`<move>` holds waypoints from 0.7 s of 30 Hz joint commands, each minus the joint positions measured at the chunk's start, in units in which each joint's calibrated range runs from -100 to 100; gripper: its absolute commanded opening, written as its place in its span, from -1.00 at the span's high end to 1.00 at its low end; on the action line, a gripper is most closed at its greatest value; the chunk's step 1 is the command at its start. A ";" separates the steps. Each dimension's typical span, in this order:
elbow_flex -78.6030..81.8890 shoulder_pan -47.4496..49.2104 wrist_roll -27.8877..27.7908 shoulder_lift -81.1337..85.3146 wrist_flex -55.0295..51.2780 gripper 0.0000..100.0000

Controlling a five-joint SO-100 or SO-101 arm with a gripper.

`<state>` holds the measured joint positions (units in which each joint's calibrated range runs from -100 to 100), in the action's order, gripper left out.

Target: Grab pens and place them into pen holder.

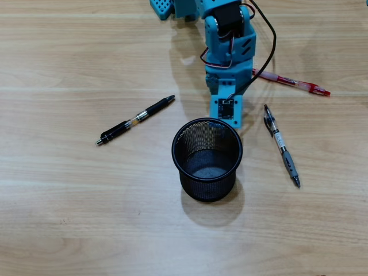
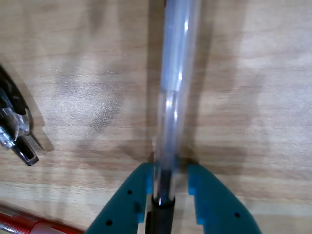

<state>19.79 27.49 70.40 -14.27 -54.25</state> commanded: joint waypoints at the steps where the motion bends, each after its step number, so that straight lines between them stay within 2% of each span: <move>1: 1.12 0.63 0.43 -0.38 1.18 0.87; 9: 0.67 0.72 0.43 -0.29 0.63 0.96; 16: 1.30 0.63 0.43 2.17 0.26 0.96; 21: 2.38 -0.56 0.43 9.65 -9.21 0.96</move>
<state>21.92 27.87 70.40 -10.79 -56.75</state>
